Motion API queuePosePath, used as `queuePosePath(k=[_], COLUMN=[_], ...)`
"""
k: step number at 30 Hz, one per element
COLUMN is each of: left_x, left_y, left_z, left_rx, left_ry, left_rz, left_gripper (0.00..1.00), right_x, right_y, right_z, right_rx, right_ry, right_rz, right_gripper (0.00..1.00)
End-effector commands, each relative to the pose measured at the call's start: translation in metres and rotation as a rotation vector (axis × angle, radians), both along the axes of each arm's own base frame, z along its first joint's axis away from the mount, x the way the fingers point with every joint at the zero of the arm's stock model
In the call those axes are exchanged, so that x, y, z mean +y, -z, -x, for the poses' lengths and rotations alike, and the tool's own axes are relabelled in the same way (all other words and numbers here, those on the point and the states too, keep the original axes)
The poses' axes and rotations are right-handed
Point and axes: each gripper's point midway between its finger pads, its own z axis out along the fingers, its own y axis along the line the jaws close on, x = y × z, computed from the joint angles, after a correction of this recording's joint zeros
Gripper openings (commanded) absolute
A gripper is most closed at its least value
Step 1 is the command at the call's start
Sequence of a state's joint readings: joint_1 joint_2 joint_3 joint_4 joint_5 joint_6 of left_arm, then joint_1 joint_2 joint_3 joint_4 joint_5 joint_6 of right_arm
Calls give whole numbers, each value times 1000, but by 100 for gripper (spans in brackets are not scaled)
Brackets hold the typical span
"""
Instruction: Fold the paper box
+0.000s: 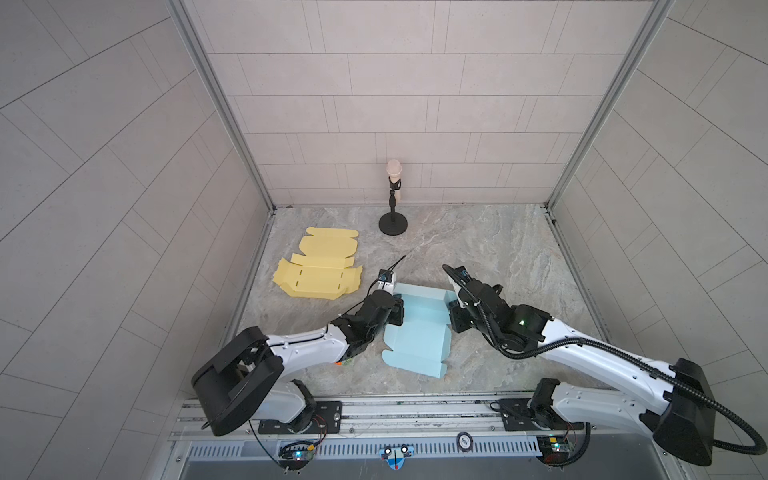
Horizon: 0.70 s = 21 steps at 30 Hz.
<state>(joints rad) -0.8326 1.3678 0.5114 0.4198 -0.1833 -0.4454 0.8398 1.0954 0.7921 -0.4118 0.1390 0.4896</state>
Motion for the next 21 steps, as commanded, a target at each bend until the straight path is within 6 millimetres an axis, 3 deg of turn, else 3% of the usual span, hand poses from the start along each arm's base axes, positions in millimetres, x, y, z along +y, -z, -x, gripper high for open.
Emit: queuePosePath(k=[1, 5, 10, 13, 15, 18, 21], left_x=[-9, -1, 13, 14, 16, 22, 29], left_y=[-16, -13, -11, -17, -23, -37, -50], left_z=[2, -1, -5, -7, -8, -10, -9], left_rx=[-42, -32, 2, 18, 24, 24, 21], left_ry=[35, 7, -21, -17, -13, -11, -7], left_rz=[71, 91, 154, 197, 237, 298, 339], left_gripper=[3, 3, 2, 2, 2, 2, 2], right_x=[8, 7, -15, -20, -19, -14, -26], right_y=[-17, -35, -65, -73, -67, -82, -93], right_z=[-8, -4, 11, 20, 27, 43, 51], right_rx=[-46, -113, -236, -287, -302, -395, -481], right_ry=[0, -11, -3, -24, -56, -126, -116], right_rz=[-26, -118, -223, -275, -325, -507, -606], right_gripper=[7, 22, 38, 43, 43, 46, 51])
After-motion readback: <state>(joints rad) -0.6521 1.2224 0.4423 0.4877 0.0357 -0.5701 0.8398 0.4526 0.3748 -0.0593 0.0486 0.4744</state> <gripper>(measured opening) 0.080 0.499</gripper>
